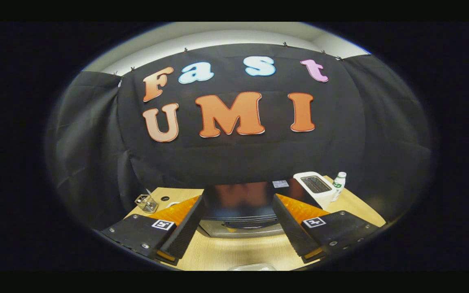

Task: Open the toaster oven, put the food inside, and close the toaster oven door.

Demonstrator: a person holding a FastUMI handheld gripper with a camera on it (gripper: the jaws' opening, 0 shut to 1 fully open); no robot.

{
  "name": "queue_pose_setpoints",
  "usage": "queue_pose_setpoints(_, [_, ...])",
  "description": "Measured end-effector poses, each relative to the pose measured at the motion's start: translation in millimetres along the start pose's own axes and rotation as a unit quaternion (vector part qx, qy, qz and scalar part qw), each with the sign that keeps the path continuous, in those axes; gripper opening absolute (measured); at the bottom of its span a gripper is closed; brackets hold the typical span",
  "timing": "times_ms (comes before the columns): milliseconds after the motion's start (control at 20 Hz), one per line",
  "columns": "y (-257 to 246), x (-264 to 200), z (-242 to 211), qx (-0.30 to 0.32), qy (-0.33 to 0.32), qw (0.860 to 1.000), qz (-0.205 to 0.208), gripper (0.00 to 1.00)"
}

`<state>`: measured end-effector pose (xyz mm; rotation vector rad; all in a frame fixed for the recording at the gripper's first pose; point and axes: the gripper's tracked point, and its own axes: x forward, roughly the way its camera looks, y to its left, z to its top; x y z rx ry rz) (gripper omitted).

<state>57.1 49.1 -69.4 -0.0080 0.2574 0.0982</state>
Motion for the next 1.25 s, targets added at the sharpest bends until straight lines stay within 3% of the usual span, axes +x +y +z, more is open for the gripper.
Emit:
queue_pose_setpoints(200, [8,-14,17,0.007,-0.022,1.000,0.007,0.99])
queue_pose_setpoints(650, [20,-23,2,0.005,-0.014,1.000,0.020,0.99])
queue_pose_setpoints(1250, [7,-30,-4,0.007,-0.017,1.000,0.005,0.99])
